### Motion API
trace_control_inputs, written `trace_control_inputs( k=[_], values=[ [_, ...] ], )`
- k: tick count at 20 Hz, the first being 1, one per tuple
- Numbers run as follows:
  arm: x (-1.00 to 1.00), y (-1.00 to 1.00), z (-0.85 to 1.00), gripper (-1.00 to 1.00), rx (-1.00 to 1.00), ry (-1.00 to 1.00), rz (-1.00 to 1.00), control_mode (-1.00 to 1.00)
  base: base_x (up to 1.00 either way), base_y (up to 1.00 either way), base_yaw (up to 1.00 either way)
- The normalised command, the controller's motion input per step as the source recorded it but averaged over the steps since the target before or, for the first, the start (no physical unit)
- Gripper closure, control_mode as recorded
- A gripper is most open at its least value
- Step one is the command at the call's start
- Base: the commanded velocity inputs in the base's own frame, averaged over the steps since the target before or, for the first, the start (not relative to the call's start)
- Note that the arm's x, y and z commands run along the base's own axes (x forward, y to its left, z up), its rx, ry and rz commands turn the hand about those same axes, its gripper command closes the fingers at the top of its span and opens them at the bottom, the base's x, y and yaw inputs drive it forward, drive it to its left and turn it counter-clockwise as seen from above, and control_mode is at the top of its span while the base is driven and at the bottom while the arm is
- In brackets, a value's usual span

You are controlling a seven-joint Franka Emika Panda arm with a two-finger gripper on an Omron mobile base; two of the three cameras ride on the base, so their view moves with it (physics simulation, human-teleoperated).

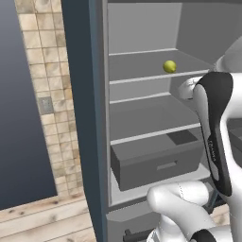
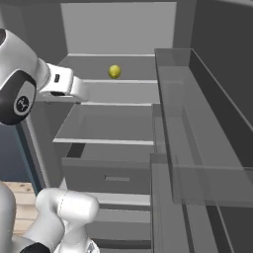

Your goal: Retrieve a lemon from the fridge and place it on the cutting board with the fish.

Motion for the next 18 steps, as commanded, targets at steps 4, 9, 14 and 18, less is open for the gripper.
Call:
trace_control_inputs(
  k=[4,9,14,18],
  values=[
    [0.2,-0.03,-0.03,-1.0,0.14,-0.23,-0.14,-1.0,0.0,0.0,0.0],
    [0.37,-0.02,0.04,-1.0,0.23,-0.3,-0.16,-1.0,0.0,0.0,0.0],
    [0.18,0.0,0.54,-1.0,0.05,-0.06,-0.03,-1.0,0.0,0.0,0.0],
    [0.14,-0.03,0.29,-1.0,-0.01,0.02,0.0,-1.0,0.0,0.0,0.0]
  ],
)
